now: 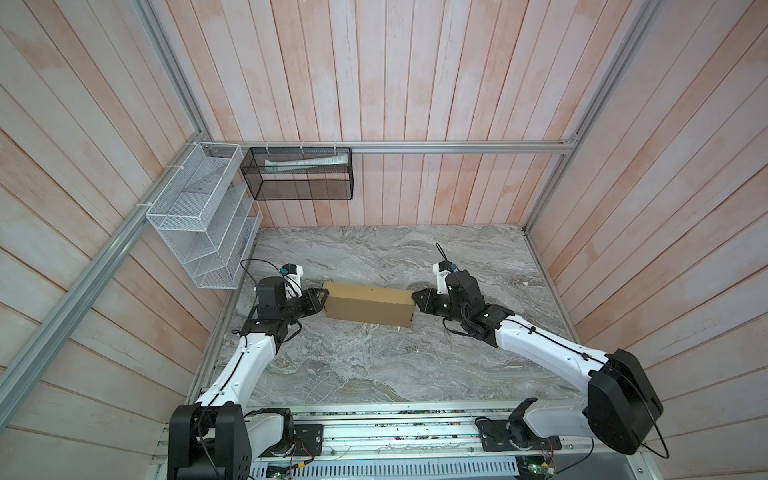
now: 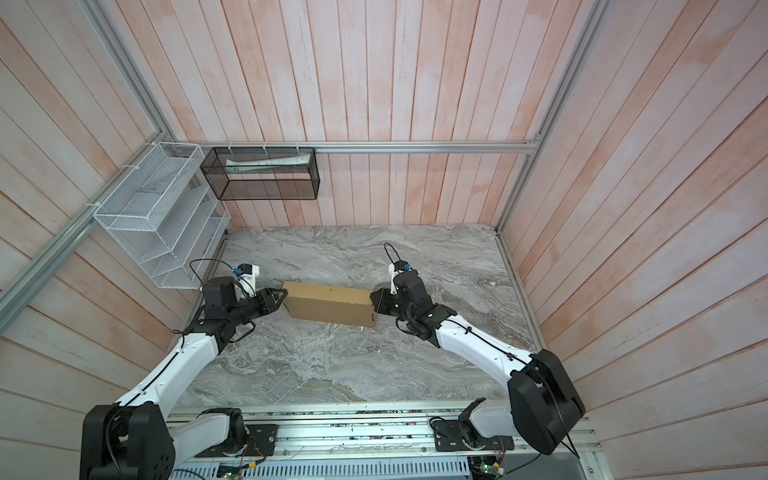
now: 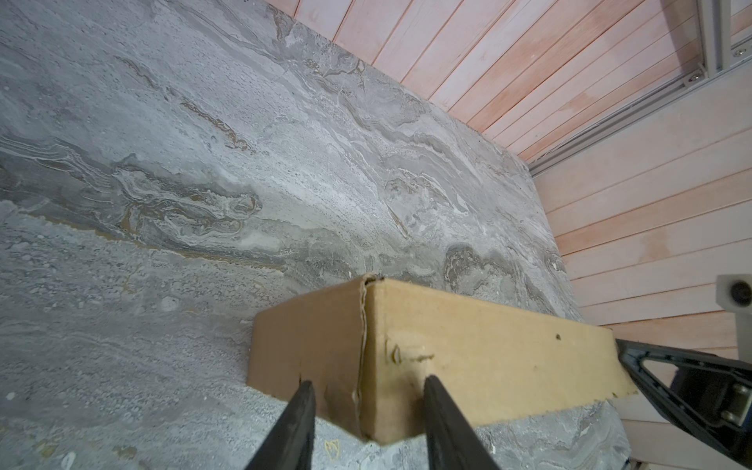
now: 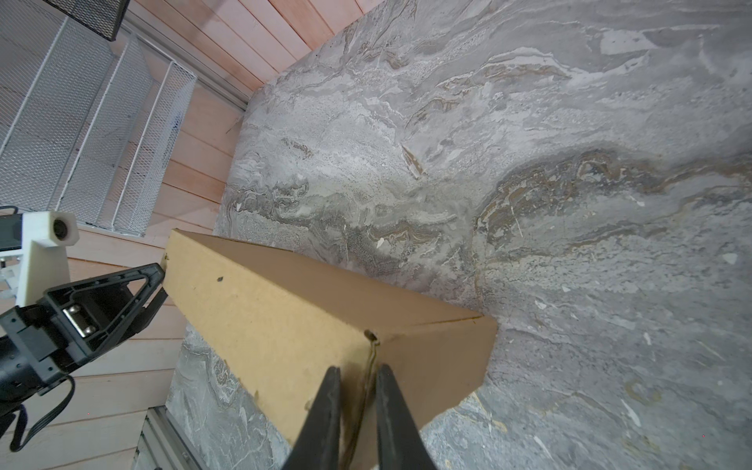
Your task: Fold the paper box
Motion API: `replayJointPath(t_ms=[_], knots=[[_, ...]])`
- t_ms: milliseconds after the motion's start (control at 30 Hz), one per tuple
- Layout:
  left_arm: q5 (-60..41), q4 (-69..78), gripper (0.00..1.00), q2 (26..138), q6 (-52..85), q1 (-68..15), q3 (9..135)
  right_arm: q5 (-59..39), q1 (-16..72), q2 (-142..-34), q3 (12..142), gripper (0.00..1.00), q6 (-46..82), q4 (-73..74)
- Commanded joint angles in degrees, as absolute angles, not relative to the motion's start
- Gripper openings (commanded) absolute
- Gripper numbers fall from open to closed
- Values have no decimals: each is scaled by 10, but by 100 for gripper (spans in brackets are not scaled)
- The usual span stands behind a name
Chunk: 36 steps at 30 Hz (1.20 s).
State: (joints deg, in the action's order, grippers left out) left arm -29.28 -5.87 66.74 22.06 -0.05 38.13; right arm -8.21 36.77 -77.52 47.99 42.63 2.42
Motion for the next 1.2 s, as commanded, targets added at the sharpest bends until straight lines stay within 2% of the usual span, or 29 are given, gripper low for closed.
replayJointPath(t_ms=[0, 400, 733, 1167], knots=[[-279, -120, 45, 664, 209, -5, 380, -100, 352, -796, 469, 17, 399, 12], [-285, -164, 45, 645, 206, -5, 411, -143, 323, -835, 515, 17, 345, 8], [-274, -180, 50, 649, 200, -4, 436, -156, 319, -830, 536, 26, 323, -9], [-274, -197, 49, 660, 182, -4, 466, -153, 319, -824, 552, 28, 314, -28]])
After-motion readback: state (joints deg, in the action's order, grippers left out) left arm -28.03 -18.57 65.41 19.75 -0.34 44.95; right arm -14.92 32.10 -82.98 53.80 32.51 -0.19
